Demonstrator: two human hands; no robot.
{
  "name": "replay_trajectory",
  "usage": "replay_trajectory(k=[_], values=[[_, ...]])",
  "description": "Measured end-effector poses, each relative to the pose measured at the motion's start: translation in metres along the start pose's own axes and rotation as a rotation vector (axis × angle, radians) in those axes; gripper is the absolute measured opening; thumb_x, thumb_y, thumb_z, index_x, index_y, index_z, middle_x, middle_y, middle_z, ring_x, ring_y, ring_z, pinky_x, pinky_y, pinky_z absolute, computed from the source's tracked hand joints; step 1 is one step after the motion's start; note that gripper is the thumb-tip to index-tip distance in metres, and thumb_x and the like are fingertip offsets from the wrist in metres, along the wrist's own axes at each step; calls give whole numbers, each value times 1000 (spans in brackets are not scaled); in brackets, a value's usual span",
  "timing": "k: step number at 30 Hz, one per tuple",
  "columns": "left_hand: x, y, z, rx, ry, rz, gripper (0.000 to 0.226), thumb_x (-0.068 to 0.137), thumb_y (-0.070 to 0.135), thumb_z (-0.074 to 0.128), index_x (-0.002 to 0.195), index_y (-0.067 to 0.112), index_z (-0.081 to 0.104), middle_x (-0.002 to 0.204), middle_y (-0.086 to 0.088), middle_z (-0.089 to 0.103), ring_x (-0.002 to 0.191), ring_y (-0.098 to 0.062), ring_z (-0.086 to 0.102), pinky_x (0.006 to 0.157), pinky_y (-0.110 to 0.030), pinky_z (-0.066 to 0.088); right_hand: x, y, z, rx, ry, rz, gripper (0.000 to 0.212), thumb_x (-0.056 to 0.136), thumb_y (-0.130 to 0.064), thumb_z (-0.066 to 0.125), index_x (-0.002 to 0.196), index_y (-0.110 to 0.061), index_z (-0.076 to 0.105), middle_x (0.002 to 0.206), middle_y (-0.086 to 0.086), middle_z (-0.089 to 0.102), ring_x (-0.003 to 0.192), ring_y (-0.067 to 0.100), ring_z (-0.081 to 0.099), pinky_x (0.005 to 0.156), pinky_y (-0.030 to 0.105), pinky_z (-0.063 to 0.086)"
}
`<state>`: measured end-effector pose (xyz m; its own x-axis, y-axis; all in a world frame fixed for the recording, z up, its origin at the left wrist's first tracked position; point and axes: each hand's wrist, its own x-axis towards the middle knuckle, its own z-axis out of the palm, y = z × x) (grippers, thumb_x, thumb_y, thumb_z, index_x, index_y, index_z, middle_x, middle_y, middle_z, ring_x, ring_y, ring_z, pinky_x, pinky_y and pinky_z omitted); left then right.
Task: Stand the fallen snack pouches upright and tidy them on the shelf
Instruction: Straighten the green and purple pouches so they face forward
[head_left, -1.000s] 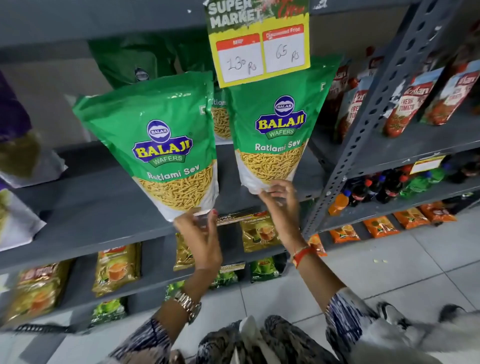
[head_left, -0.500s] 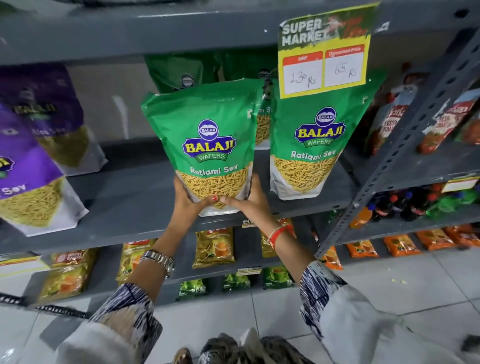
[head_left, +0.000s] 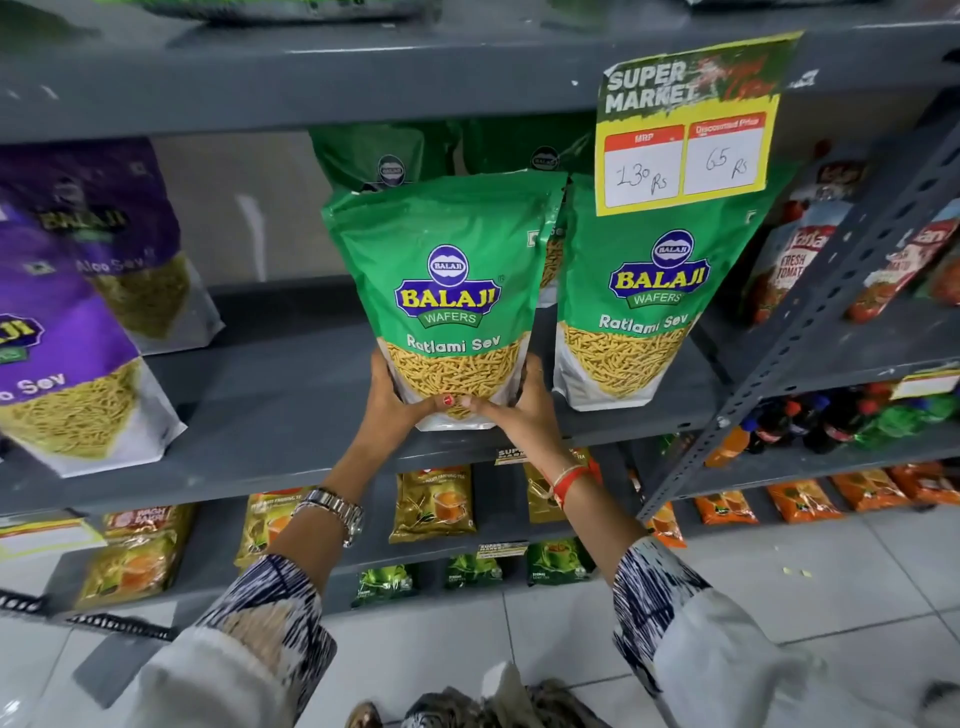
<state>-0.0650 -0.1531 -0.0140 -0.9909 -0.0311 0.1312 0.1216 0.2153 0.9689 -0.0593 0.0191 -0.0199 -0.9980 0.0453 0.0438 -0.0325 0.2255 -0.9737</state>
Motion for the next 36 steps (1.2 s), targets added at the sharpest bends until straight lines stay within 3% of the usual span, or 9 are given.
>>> replay_trajectory(k=[3, 5, 7, 10, 14, 24, 27, 29, 36], values=[[-10, -1, -11, 14, 46, 1, 96, 63, 12, 80, 139, 15, 20, 139, 11, 37, 125, 7, 38, 98, -8, 37, -14, -1, 9, -3, 173, -23, 99, 55, -46, 83, 136, -15, 33, 134, 6, 47, 126, 23, 46, 103, 38, 45], [-23, -3, -23, 28, 169, -8, 89, 68, 17, 77, 140, 17, 25, 146, 1, 35, 131, -10, 37, 105, -23, 35, -35, -7, 22, 22, 284, -93, 87, 60, -40, 82, 132, -19, 37, 128, 0, 42, 121, 19, 46, 102, 32, 44], [-40, -4, -39, -3, 404, 35, 66, 70, 20, 76, 127, 19, 43, 125, 8, 53, 108, -7, 55, 89, -19, 46, -60, -16, 43, 28, 317, -198, 72, 66, -25, 80, 126, -14, 42, 121, 3, 43, 112, 18, 48, 95, 23, 44], [-62, -12, -84, -24, 858, 100, 34, 71, 30, 74, 98, 19, 57, 83, 9, 56, 66, -5, 49, 62, -11, 41, -81, -21, 93, 17, 207, -285, 58, 70, -24, 76, 120, -12, 48, 113, 1, 48, 104, 19, 49, 92, 27, 45], [-83, -34, -179, -27, 1092, 96, 31, 70, 38, 73, 91, 36, 50, 85, 2, 50, 70, -23, 43, 66, -35, 40, -83, -37, 179, 21, -66, -290, 56, 70, -27, 76, 117, -25, 47, 107, -15, 46, 105, 17, 51, 92, 36, 47], [-73, -85, -357, 20, 531, -153, 89, 69, 1, 73, 140, 4, 19, 148, -14, 29, 136, -25, 33, 109, -34, 34, -19, -78, 349, 101, -352, -93, 114, 43, -38, 87, 139, -18, 29, 144, 7, 41, 133, 20, 41, 111, 41, 36], [-56, -88, -375, 48, 403, -170, 93, 67, -2, 74, 141, 1, 18, 146, -10, 32, 134, -20, 34, 99, -9, 35, -11, -77, 367, 167, -413, -15, 108, 37, -39, 91, 130, -23, 38, 132, 8, 56, 121, 22, 55, 102, 50, 46], [-49, -84, -382, -13, 292, -172, 91, 64, -3, 74, 138, 0, 22, 139, -12, 42, 126, -23, 45, 94, -11, 43, -16, -81, 370, 170, -396, 29, 95, 37, -36, 91, 118, -22, 45, 121, 7, 63, 111, 22, 62, 97, 50, 50], [-44, -90, -399, -24, 182, -201, 57, 68, -5, 71, 109, 19, 40, 97, 9, 56, 91, -2, 54, 76, -9, 50, -29, -87, 376, 148, -340, 16, 70, 59, -10, 85, 114, -20, 43, 101, -10, 61, 87, -5, 62, 74, 13, 52]])
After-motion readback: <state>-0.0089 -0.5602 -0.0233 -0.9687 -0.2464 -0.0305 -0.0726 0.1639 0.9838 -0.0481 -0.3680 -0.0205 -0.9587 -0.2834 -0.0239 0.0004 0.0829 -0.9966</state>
